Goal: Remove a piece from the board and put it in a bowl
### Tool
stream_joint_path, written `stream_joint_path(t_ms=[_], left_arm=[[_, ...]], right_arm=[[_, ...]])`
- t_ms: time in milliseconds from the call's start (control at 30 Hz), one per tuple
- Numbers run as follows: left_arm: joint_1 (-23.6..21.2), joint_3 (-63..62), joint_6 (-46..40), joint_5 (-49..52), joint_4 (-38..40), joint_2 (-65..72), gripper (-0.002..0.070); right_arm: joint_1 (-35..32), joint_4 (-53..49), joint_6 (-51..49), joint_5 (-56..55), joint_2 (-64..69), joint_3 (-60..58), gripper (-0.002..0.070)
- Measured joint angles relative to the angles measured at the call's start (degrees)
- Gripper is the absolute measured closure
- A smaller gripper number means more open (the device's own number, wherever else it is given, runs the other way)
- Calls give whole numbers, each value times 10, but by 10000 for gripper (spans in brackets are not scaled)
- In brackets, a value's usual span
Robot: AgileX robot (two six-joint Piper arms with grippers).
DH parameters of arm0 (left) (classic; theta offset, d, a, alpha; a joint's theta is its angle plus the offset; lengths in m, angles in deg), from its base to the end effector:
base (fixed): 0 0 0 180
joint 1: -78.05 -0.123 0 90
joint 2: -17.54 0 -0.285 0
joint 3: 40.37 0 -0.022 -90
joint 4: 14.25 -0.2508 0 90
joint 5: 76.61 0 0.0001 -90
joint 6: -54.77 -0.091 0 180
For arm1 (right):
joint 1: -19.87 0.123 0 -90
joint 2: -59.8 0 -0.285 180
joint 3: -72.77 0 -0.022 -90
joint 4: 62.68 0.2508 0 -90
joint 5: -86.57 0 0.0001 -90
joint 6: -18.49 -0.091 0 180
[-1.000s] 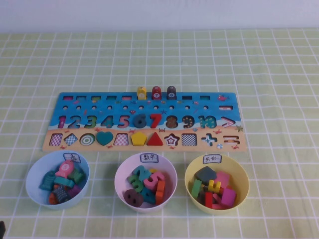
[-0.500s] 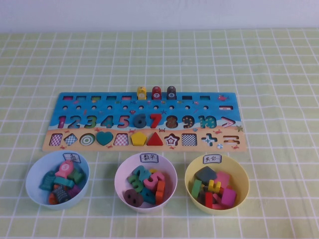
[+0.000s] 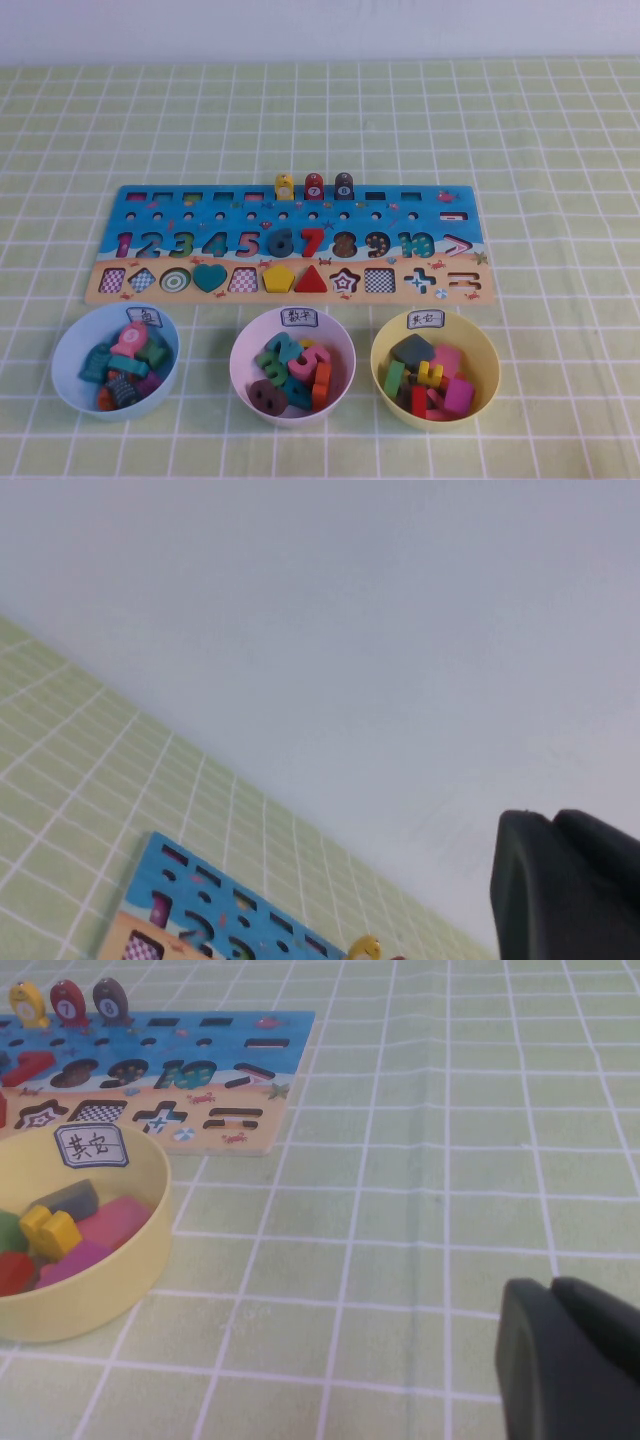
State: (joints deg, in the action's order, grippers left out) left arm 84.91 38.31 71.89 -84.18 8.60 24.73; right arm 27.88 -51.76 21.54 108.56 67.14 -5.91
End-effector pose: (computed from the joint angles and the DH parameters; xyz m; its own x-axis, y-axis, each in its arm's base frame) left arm 0.0552 -0.0020 0.2161 0.1026 -0.6561 -0.7477 0.1758 0.7518 -0.6356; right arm 0.0511 0.0137 0.1712 -0.3234 0.0789 -0.9430 -0.1673 0.9761 0.1390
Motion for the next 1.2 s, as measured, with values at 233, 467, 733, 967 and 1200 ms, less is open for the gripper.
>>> stream_joint_path(t_ms=[233, 467, 733, 967, 1200], left_arm=[[0, -63, -20, 116, 10, 17, 680], [0, -265, -93, 316, -85, 189, 680], [0, -471, -252, 506, -113, 412, 680], [0, -593, -292, 604, -150, 590, 680], [0, -717, -295, 687, -168, 746, 680]], right_arm=[[0, 0, 0, 0, 0, 0, 694], [0, 0, 0, 0, 0, 0, 694], [0, 0, 0, 0, 0, 0, 694], [0, 0, 0, 0, 0, 0, 694], [0, 0, 0, 0, 0, 0, 694]])
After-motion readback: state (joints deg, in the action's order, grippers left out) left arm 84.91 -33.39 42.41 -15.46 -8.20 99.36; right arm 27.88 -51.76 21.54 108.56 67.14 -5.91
